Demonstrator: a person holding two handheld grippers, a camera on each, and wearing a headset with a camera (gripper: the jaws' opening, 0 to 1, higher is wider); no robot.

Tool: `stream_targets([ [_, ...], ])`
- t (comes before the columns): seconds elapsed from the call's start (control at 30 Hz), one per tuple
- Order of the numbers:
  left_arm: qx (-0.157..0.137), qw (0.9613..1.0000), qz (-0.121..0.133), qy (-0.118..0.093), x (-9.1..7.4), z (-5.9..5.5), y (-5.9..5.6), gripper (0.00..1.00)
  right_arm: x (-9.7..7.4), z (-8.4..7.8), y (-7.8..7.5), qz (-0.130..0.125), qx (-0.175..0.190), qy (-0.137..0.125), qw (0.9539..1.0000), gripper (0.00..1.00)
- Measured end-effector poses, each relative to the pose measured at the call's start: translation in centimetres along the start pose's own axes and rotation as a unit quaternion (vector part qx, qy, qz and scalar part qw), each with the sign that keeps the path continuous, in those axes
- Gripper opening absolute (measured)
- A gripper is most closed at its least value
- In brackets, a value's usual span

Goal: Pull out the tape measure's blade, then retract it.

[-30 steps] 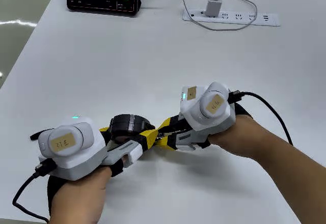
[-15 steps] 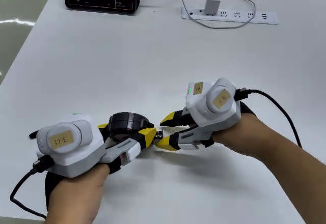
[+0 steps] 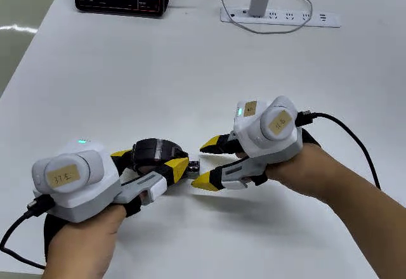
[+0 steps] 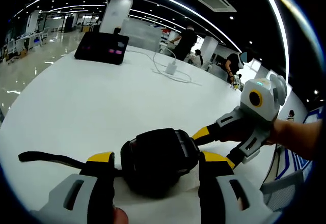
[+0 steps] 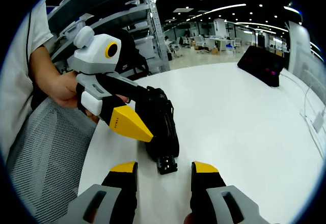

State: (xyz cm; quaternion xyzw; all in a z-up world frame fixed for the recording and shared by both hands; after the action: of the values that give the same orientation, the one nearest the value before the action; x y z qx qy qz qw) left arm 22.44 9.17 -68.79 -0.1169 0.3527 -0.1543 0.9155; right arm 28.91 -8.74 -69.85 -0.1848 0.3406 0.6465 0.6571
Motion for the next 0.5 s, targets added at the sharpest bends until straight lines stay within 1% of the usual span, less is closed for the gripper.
stream_targets([
  [0.1,0.004,1.0,-0.002,0.0,-0.3,-0.1,0.2,0.64,-0.1,-0.1,0.2,-0.004,0.002,-0.001,1.0,0.43],
  [0.3,0.012,0.9999,-0.002,0.005,-0.6,0.0,0.6,0.67,-0.5,-0.1,0.3,-0.008,0.005,-0.003,1.0,0.43],
  [0.4,0.025,0.9997,-0.008,0.002,-0.9,0.3,0.4,0.67,-0.9,0.0,0.6,-0.013,0.006,-0.01,0.9998,0.46],
  [0.5,0.046,0.9988,-0.016,0.005,-1.2,0.4,0.2,0.69,-1.2,-0.1,0.8,-0.018,0.005,-0.013,0.9997,0.49],
])
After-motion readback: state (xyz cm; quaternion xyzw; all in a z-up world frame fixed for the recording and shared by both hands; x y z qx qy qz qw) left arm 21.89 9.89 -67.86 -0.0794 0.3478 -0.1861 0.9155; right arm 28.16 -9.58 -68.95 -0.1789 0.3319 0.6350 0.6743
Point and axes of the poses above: the centre of the closed fingertips' face, and the gripper's own axes: x roughly forward along the fingers, y roughly to its left, z roughly out of its top, the point moved 10 cm from there along -x, roughly backward along the fingers, and after that the axes turned 5 degrees about y, right-handed, at the moved point
